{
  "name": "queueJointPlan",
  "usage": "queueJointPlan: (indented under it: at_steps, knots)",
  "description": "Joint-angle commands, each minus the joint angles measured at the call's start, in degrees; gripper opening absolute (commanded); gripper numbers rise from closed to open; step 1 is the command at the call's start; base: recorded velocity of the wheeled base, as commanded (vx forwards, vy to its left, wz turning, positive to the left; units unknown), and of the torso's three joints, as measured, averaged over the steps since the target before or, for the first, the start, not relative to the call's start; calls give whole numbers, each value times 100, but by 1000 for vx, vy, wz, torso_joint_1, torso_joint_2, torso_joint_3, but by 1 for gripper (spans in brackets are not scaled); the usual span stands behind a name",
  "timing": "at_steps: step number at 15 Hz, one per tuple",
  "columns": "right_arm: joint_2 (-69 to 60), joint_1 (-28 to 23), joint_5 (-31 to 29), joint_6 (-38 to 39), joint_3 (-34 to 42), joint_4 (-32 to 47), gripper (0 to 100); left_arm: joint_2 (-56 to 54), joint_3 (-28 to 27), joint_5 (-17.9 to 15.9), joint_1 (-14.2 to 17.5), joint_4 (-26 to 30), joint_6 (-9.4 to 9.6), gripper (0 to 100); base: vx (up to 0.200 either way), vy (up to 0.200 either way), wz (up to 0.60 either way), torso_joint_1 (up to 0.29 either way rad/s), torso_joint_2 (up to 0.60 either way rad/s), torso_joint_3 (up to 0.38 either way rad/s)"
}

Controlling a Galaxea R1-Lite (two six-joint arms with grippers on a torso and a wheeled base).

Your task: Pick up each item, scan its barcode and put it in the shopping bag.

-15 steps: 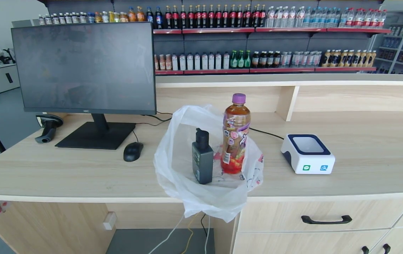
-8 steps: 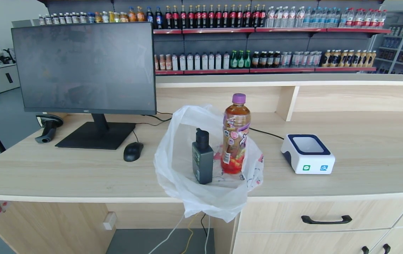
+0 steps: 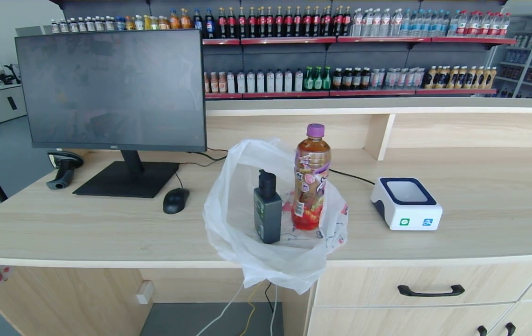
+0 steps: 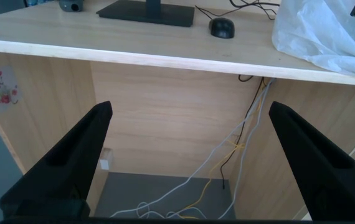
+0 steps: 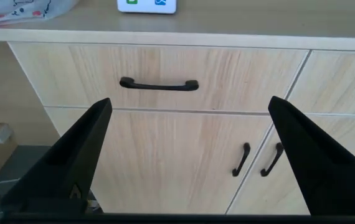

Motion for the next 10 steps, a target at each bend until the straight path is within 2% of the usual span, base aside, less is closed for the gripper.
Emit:
queueJointPlan:
  at_steps: [1, 3, 10]
  knots:
    - [-385, -156, 1, 107, 1, 11, 100, -2, -1, 0, 0, -1, 10, 100, 0, 0, 0, 0, 0, 0]
    - [-385, -156, 10, 71, 1, 11, 100, -2, 7, 0, 0, -1, 10, 100, 0, 0, 0, 0, 0, 0]
    - [-385, -147, 19, 203, 1, 11, 100, -2, -1, 9, 0, -1, -8, 100, -200, 0, 0, 3, 4, 2]
